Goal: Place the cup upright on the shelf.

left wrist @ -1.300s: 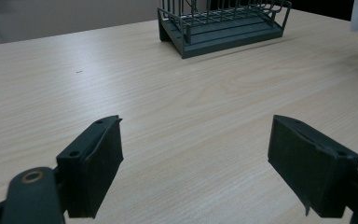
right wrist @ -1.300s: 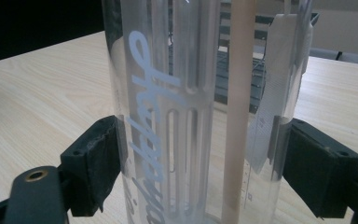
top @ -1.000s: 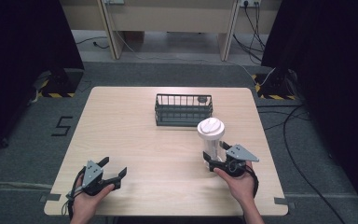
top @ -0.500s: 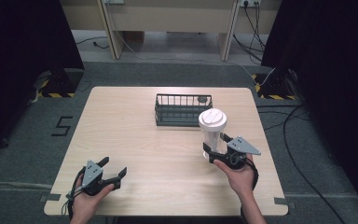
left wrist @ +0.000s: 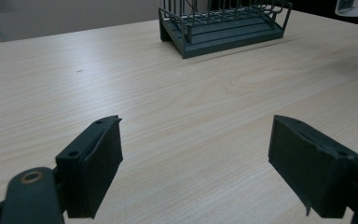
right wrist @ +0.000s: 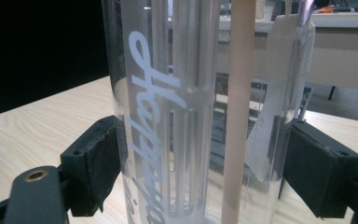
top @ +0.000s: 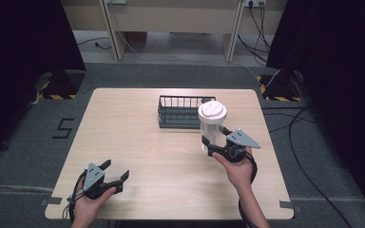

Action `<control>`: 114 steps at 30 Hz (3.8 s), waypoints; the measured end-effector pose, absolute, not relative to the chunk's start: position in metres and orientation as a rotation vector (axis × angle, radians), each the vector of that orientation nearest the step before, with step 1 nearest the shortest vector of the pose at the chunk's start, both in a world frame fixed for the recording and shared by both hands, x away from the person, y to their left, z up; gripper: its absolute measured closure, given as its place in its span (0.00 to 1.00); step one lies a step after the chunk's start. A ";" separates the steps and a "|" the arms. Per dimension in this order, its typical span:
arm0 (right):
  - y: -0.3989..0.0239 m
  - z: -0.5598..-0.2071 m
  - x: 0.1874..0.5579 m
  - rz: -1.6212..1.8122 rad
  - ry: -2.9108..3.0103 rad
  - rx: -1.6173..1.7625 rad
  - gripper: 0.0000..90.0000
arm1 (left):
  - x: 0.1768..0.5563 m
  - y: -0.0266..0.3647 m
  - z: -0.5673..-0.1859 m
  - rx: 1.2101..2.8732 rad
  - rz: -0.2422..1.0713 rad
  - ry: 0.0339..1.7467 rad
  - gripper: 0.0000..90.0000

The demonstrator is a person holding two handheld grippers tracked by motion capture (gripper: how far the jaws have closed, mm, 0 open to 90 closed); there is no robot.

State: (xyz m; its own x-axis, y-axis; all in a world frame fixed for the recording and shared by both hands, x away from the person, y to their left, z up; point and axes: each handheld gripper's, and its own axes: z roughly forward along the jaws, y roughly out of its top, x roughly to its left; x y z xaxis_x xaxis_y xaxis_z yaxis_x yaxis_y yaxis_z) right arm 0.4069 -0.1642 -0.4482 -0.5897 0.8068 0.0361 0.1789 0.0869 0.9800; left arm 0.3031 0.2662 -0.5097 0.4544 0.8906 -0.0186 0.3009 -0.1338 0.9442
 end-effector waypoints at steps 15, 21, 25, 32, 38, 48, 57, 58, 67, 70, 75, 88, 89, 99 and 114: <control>-0.151 -0.441 0.428 1.577 1.803 0.985 0.21 | 0.303 0.266 -0.509 1.675 0.714 1.037 0.19; -0.148 -0.437 0.439 1.580 1.792 0.992 0.21 | 0.303 0.266 -0.509 1.675 0.714 1.037 0.18; -0.146 -0.432 0.447 1.590 1.776 0.992 0.21 | 0.303 0.266 -0.509 1.675 0.713 1.037 0.18; -0.142 -0.424 0.461 1.603 1.754 0.992 0.21 | 0.303 0.266 -0.510 1.673 0.709 1.037 0.18; -0.138 -0.418 0.474 1.610 1.745 0.992 0.21 | 0.303 0.266 -0.510 1.673 0.707 1.038 0.18; -0.131 -0.412 0.496 1.614 1.741 1.003 0.21 | 0.303 0.266 -0.510 1.672 0.703 1.038 0.18; -0.128 -0.407 0.515 1.612 1.730 1.025 0.21 | 0.303 0.266 -0.510 1.671 0.699 1.040 0.18; -0.128 -0.407 0.516 1.614 1.730 1.032 0.21 | 0.303 0.266 -0.510 1.671 0.699 1.040 0.18; -0.127 -0.403 0.533 1.605 1.719 1.058 0.21 | 0.304 0.266 -0.510 1.671 0.699 1.040 0.18; -0.125 -0.402 0.538 1.602 1.718 1.067 0.21 | 0.304 0.267 -0.510 1.672 0.698 1.041 0.18; -0.122 -0.402 0.545 1.592 1.720 1.075 0.21 | 0.304 0.266 -0.510 1.673 0.696 1.039 0.18; -0.116 -0.413 0.564 1.542 1.734 1.122 0.21 | 0.304 0.266 -0.510 1.672 0.691 1.039 0.18; -0.116 -0.414 0.565 1.541 1.735 1.126 0.21 | 0.304 0.266 -0.510 1.673 0.691 1.038 0.18; -0.107 -0.423 0.574 1.515 1.755 1.153 0.21 | 0.303 0.265 -0.510 1.677 0.688 1.031 0.18; -0.097 -0.438 0.582 1.454 1.778 1.192 0.21 | 0.303 0.264 -0.511 1.679 0.675 1.020 0.18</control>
State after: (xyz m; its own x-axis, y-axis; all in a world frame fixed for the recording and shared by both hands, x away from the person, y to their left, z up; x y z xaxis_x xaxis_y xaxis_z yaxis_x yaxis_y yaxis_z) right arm 0.5818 -0.0973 -0.4381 -0.4576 0.8814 0.1175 0.2900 0.0230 0.9567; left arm 0.3030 0.2640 -0.5105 0.4850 0.8737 -0.0390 0.3054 -0.1274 0.9437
